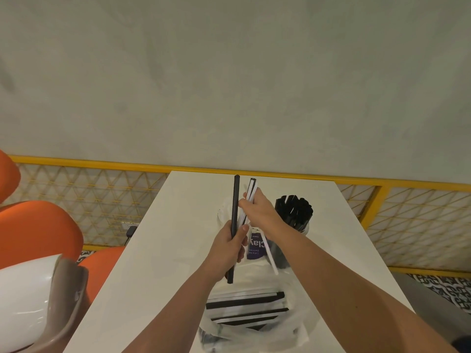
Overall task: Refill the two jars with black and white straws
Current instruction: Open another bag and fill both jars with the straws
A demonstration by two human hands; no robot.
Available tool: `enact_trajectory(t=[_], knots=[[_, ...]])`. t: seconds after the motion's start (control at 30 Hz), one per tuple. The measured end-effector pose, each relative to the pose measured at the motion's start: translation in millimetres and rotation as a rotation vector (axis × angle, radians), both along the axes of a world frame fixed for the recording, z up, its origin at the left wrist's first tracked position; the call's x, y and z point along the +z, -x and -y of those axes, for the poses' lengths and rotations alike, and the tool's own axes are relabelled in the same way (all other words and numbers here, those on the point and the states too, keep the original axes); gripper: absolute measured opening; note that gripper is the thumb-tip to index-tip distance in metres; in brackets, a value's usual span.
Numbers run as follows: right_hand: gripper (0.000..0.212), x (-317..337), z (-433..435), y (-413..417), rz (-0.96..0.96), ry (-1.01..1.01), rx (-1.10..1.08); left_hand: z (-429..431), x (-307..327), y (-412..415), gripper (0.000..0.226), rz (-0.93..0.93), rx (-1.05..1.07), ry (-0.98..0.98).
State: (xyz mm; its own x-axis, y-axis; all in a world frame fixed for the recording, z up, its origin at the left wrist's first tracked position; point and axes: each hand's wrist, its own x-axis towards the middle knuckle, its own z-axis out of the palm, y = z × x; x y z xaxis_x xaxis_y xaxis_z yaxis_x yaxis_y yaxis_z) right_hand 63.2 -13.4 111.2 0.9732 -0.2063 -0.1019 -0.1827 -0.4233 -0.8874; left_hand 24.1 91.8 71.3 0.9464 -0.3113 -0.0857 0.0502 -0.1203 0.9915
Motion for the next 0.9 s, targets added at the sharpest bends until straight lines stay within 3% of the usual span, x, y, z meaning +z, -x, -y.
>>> enact_trajectory(t=[0.13,0.27,0.4,0.7,0.9], knots=[[0.032,-1,-1,0,-0.077,0.108,0.064,0,-2,0,0.015,-0.003,0.009,-0.001],[0.023,0,0,1,-0.126,-0.034,0.108,-2,-1,0,0.021,-0.031,0.024,0.036],[0.017,2,-1,6,-0.049,-0.196,0.147,-4,1,-3,0.027,-0.052,0.073,0.087],[0.024,-7,-8,3,0.106,-0.238,-0.048,2,-1,-9,0.029,-0.065,0.193,0.105],[0.013,13,2,-16,0.176,-0.659,-0.226,-6,-7,-16,0.023,-0.065,0.257,0.077]])
